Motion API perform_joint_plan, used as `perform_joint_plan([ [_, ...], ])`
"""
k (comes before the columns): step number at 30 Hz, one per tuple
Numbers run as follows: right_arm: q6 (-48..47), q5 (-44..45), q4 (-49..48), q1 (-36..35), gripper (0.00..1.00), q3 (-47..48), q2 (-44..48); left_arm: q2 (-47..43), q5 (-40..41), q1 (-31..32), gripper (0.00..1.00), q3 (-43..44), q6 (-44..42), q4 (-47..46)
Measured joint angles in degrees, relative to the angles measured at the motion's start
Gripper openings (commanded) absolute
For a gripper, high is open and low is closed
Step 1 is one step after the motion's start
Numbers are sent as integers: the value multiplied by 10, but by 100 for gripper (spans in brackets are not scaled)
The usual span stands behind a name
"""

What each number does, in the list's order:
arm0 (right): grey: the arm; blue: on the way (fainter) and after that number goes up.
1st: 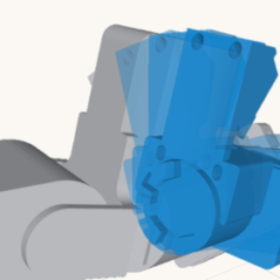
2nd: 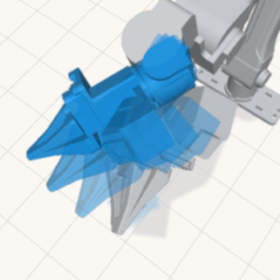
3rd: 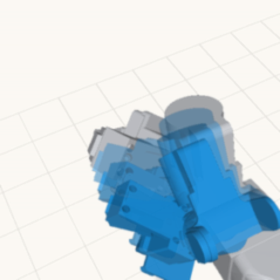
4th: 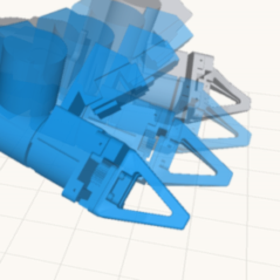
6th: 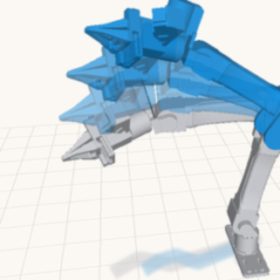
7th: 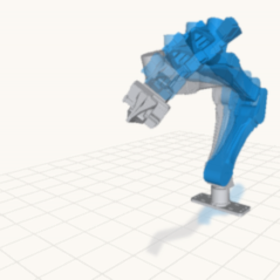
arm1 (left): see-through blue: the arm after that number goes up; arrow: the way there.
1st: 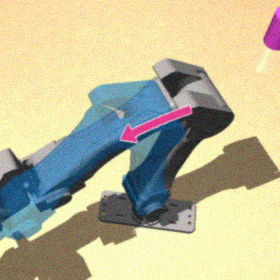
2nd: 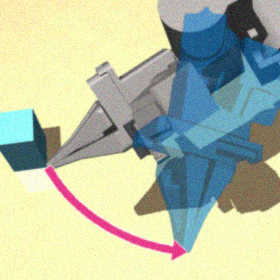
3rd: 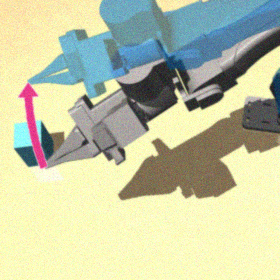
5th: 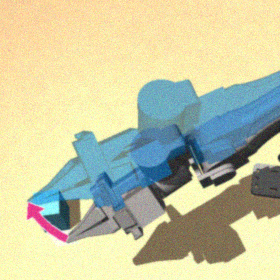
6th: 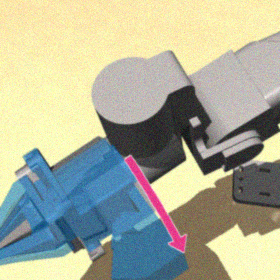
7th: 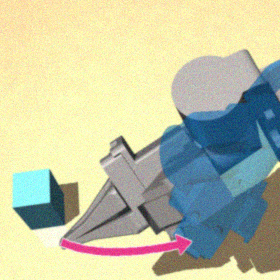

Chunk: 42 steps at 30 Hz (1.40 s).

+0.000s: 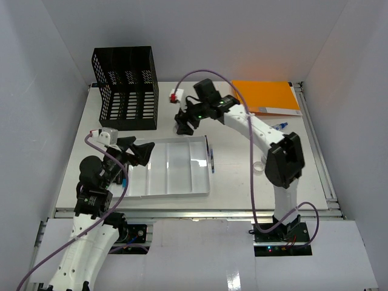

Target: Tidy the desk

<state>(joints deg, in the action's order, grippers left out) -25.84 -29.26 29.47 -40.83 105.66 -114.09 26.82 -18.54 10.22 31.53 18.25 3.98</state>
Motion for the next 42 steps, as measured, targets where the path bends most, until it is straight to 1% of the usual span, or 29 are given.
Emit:
perform_joint_plan([
  [5, 22, -40, 19, -75, 11, 136, -125, -11, 21, 0, 98, 0, -2, 1],
  [6, 32, -44, 10, -88, 11, 154, -145, -16, 27, 0, 98, -1, -3, 1],
  [9, 59, -50, -21, -121, 12, 165, -176, -35, 41, 0, 98, -1, -4, 0],
  [12, 87, -48, -48, -147, 16, 190, -210, -47, 52, 0, 98, -2, -6, -2],
  [16, 112, -7, -88, -173, 18, 219, -254, -49, 61, 0, 98, -2, -8, -1],
  [19, 119, 31, -102, -180, 30, 225, -278, -49, 61, 0, 98, -2, -8, -2],
  [20, 119, 45, -103, -181, 42, 225, -284, -49, 61, 0, 98, -2, -8, -2],
  [21, 117, 59, -104, -180, 57, 225, -288, -49, 61, 0, 98, -3, -8, -2],
  [23, 112, 79, -105, -178, 80, 223, -293, -49, 61, 0, 98, -4, -8, -2],
  [25, 105, 94, -109, -176, 90, 221, -295, -49, 61, 0, 98, -5, -8, -2],
  [27, 98, 103, -114, -173, 97, 220, -295, -49, 60, 0, 98, -7, -8, -5],
  [29, 91, 111, -121, -171, 98, 220, -295, -47, 58, 0, 98, -8, -8, -6],
  [33, 72, 114, -125, -170, 95, 202, -277, -38, 47, 0, 98, -8, -8, -9],
  [35, 59, 110, -116, -167, 94, 182, -251, -30, 34, 0, 98, -8, -6, -13],
  [37, 43, 93, -107, -161, 93, 154, -214, -18, 13, 0, 98, -9, -2, -24],
  [39, 28, 58, -103, -144, 93, 109, -159, 4, -26, 0, 98, -9, 4, -40],
  [40, 23, 36, -102, -132, 93, 77, -126, 19, -50, 0, 98, -9, 8, -52],
  [42, 15, -15, -102, -82, 94, 5, -51, 52, -95, 0, 98, -11, 20, -69],
])
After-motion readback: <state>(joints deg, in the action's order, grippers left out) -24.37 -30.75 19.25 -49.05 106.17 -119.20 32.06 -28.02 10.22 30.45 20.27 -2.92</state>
